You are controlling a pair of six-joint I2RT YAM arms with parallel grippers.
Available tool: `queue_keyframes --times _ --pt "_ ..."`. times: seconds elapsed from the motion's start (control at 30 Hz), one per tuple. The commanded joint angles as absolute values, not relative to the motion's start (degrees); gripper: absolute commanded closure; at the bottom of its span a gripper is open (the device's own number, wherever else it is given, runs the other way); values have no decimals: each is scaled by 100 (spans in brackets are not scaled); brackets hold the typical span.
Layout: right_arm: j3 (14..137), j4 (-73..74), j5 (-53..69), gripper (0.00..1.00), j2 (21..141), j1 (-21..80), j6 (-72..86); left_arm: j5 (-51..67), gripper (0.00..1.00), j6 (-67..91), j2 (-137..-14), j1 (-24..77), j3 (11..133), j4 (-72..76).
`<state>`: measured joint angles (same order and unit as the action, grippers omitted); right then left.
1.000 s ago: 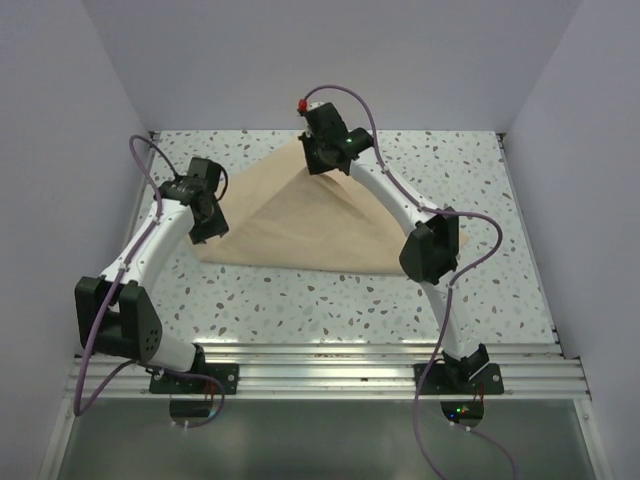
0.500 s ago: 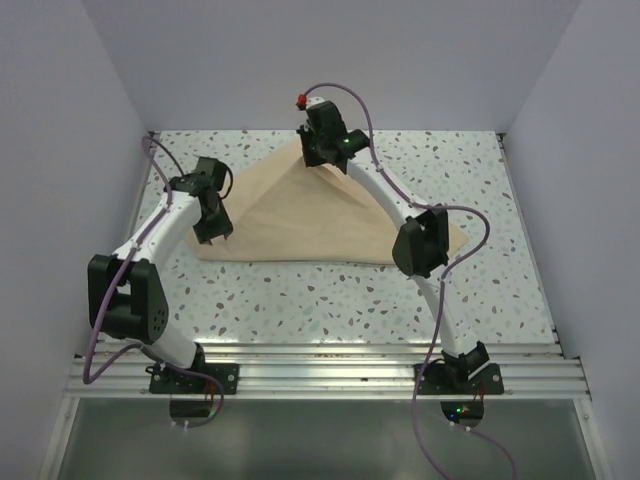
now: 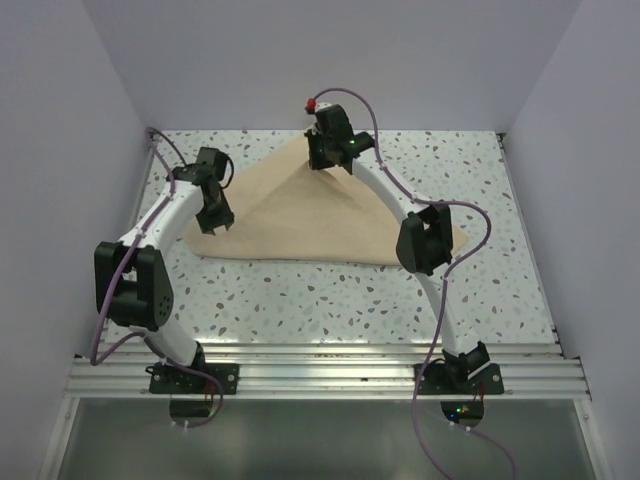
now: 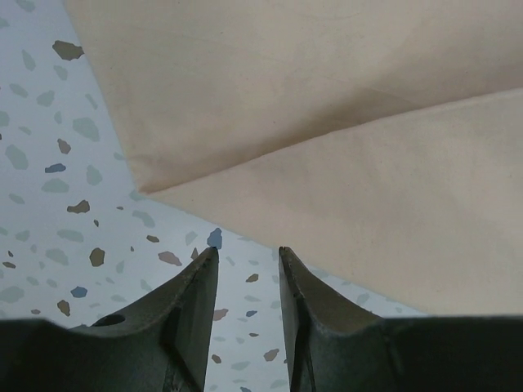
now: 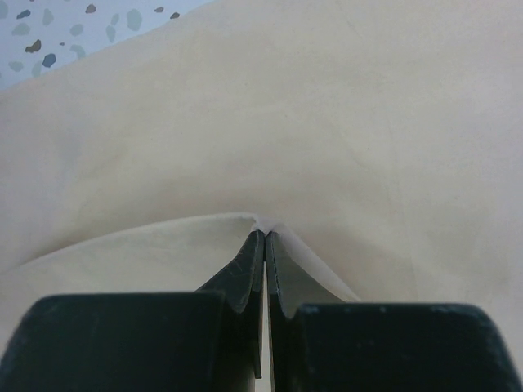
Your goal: Prepare the surgical pack
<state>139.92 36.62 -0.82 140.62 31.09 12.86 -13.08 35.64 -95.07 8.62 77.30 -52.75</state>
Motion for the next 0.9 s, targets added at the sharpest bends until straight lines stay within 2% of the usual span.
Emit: queue_keyframes --times 0.0,0.07,0.23,0.87 --pt "13712 3279 211 100 13755 3094 1485 -1266 61 3375 -9571 800 7998 -5159" --pt "13457 3208 211 100 13693 3094 1529 -1266 61 3375 -9624 791 8033 -5177" --pt "13833 3454 220 100 13957 3076 1529 -1187 61 3357 -9694 782 8033 -5159" --pt "13764 3551 132 98 14045 3085 1723 -809 62 3059 -9923 782 8007 -5063"
